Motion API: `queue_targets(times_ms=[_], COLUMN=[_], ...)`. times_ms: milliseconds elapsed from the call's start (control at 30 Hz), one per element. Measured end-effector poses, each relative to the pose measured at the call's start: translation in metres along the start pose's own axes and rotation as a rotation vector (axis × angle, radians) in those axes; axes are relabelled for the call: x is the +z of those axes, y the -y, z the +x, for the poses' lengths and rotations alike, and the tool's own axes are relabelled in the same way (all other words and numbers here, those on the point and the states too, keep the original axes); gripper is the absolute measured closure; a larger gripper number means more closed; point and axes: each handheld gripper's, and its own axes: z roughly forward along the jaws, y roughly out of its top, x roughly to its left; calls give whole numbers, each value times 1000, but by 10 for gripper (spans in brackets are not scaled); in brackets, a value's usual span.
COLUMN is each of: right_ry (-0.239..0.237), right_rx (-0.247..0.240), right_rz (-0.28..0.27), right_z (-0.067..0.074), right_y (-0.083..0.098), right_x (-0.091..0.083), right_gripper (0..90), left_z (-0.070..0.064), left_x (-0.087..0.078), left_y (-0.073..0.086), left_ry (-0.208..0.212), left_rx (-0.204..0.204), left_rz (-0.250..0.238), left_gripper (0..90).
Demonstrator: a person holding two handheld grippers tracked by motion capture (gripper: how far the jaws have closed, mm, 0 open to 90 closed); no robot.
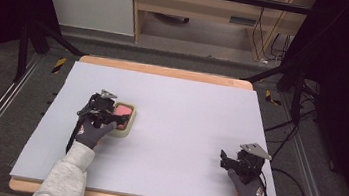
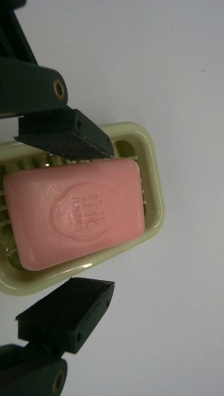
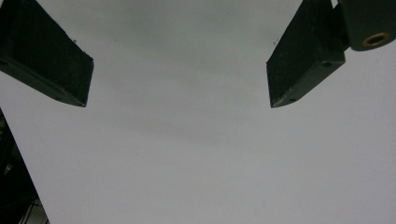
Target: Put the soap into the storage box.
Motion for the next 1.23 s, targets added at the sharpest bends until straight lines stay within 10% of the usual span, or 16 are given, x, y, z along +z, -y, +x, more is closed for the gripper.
queue_targets(times_ms=[500,867,1233], right_ry=[35,50,70], right_rx=[5,35,54], right_rz=[-11,5,38], right_z=[-2,-5,-14], right_y=[1,1,5], right_x=[0,-2,0], right_gripper=[58,52,48], left_z=[2,20,45], left_x=[-26,-56,-63], left_y=[7,50,89], left_ry=[28,6,-46], left_rx=[33,82,50], left_rz=[-50,-101,-86], left_gripper=[295,325,308])
